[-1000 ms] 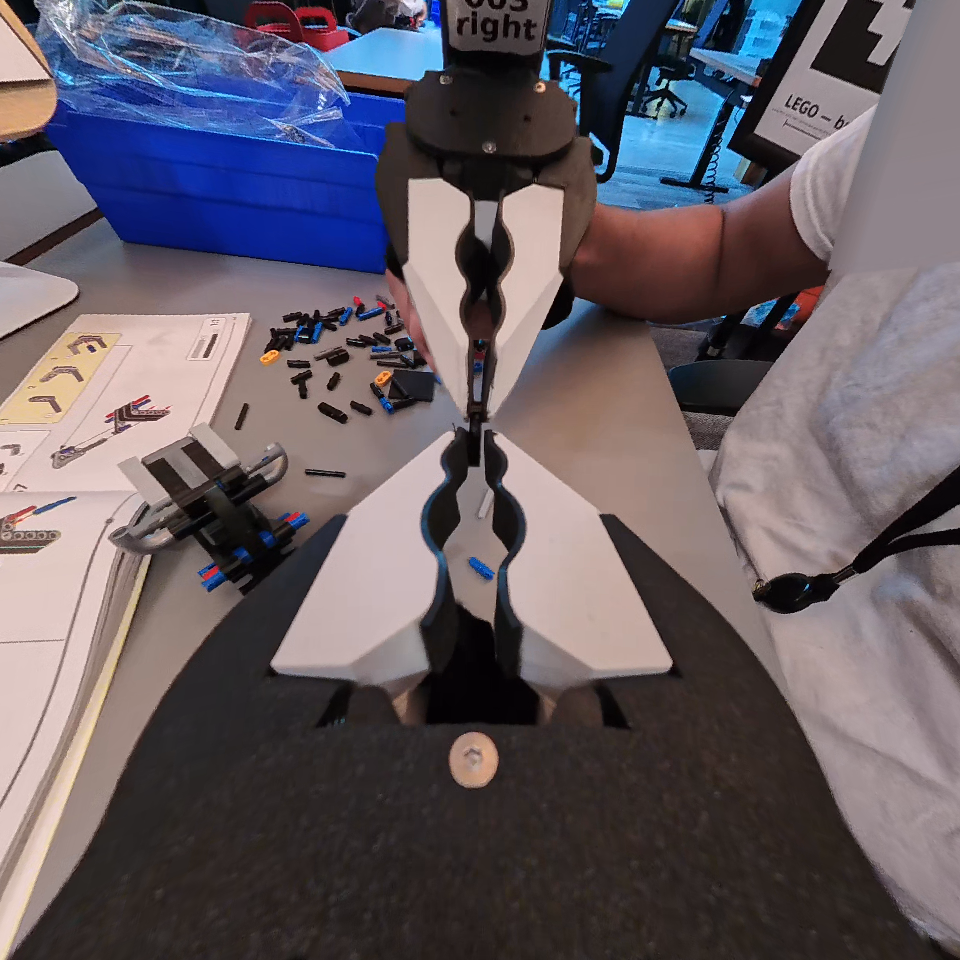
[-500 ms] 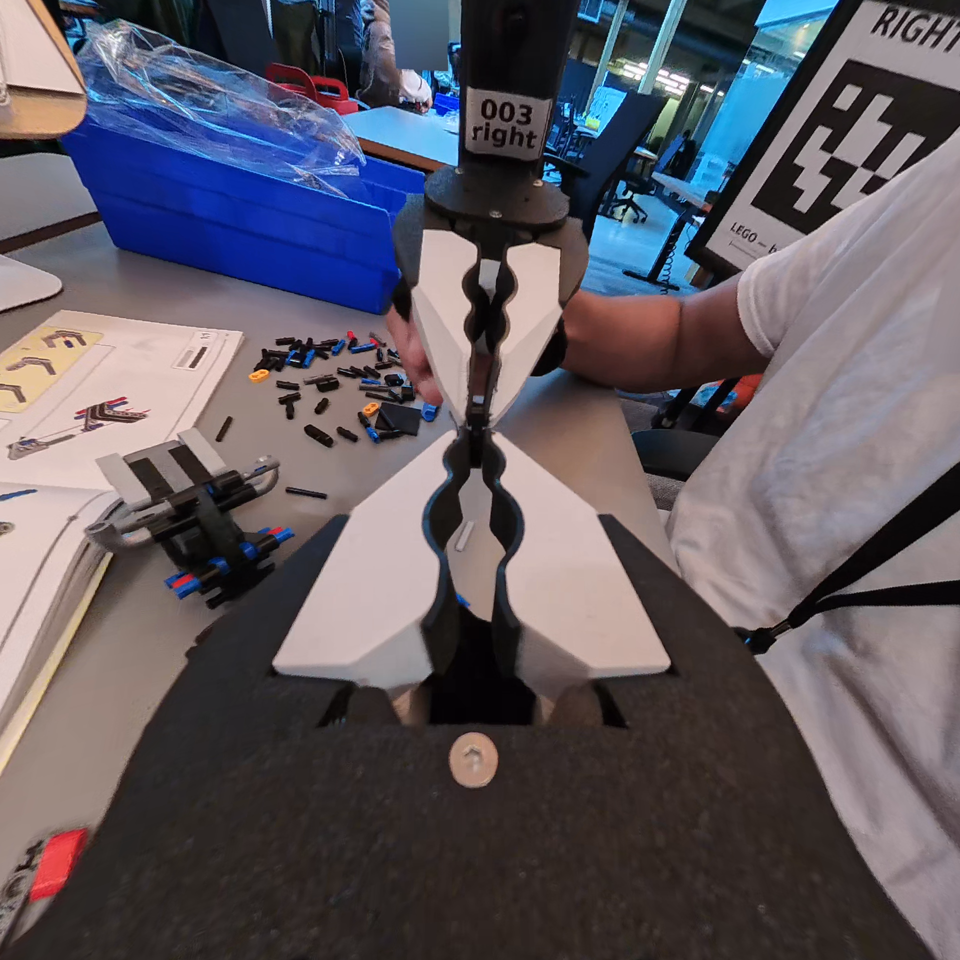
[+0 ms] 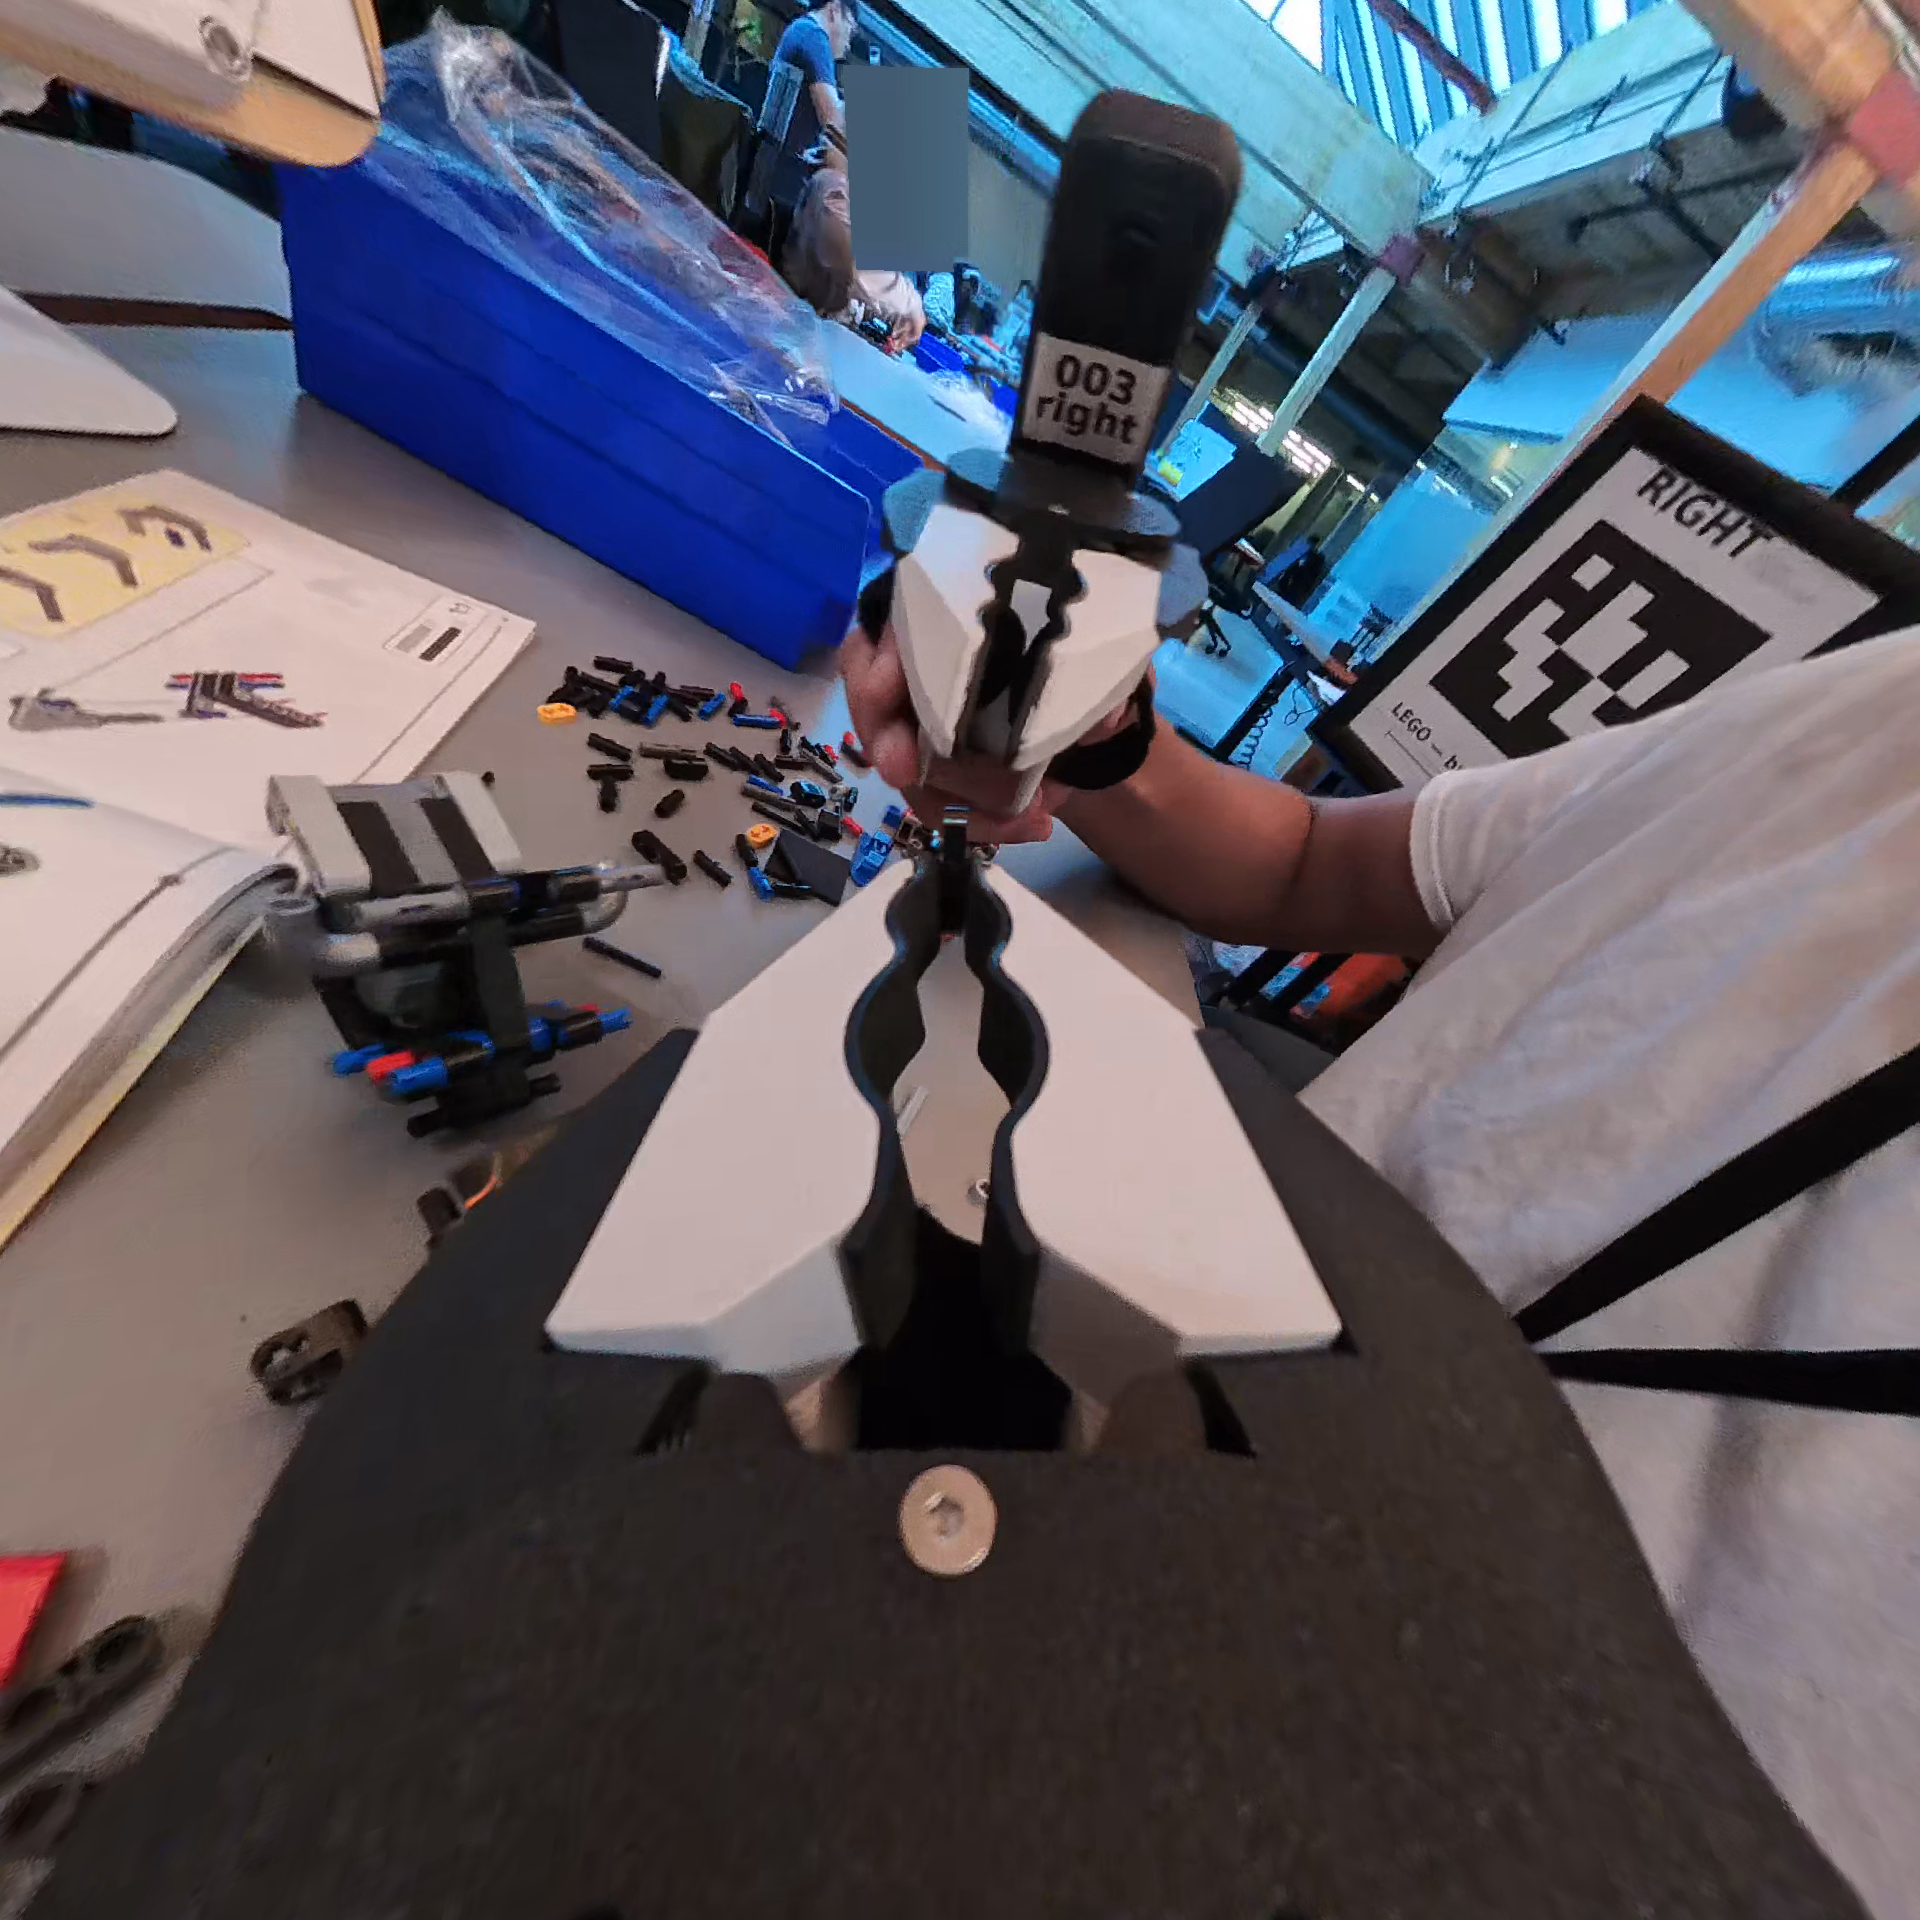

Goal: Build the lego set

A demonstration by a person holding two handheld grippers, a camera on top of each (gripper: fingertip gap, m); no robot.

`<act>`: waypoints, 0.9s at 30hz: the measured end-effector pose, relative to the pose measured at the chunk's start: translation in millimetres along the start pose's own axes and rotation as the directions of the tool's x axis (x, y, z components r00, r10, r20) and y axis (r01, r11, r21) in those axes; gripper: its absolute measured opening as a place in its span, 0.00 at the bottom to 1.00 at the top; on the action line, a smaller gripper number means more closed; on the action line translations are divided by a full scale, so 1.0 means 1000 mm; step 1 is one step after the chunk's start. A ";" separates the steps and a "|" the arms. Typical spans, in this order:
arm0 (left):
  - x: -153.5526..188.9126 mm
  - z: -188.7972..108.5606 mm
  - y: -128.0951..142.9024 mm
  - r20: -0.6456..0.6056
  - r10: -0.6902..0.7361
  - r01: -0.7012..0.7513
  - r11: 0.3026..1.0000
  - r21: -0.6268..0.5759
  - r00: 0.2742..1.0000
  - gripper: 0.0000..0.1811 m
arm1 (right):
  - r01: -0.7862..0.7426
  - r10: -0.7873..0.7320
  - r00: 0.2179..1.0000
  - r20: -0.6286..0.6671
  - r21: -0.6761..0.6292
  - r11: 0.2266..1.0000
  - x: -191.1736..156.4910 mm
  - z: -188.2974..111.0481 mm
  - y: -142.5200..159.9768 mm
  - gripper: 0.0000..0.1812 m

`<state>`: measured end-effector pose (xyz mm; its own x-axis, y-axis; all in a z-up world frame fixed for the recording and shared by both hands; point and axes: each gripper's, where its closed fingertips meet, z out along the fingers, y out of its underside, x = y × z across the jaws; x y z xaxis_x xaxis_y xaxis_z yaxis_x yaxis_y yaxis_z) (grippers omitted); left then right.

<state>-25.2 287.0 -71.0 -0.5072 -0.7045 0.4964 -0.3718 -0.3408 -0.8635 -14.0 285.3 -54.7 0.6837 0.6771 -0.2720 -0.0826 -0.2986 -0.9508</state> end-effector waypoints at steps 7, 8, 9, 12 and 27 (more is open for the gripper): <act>-0.028 -0.029 -0.026 0.191 0.083 -0.097 0.993 0.062 0.978 0.01 | 0.219 -0.269 0.776 -0.570 -0.156 0.963 0.080 -0.042 -0.002 0.01; -0.035 -0.038 -0.032 0.237 0.099 -0.120 0.990 0.077 0.966 0.00 | 0.234 -0.302 0.714 -0.632 -0.192 0.953 0.092 -0.054 -0.004 0.01; -0.043 -0.046 -0.036 0.287 0.116 -0.145 0.986 0.079 0.951 0.01 | 0.236 -0.329 0.675 -0.660 -0.229 0.944 0.100 -0.062 -0.002 0.01; -0.071 -0.068 -0.043 0.439 0.152 -0.200 0.978 0.065 0.885 0.00 | 0.173 -0.326 0.618 -0.716 -0.280 0.944 0.120 -0.077 0.009 0.02; -0.109 -0.079 -0.027 0.537 0.186 -0.196 0.980 -0.039 0.823 0.01 | -0.045 -0.240 0.685 -0.688 -0.369 0.928 0.149 -0.078 0.063 0.08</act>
<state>-21.5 422.3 -95.0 -0.0685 -0.9774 0.2000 -0.2948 -0.1716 -0.9400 139.3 314.9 -143.3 0.9869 0.0725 0.1443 0.1602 -0.5559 -0.8157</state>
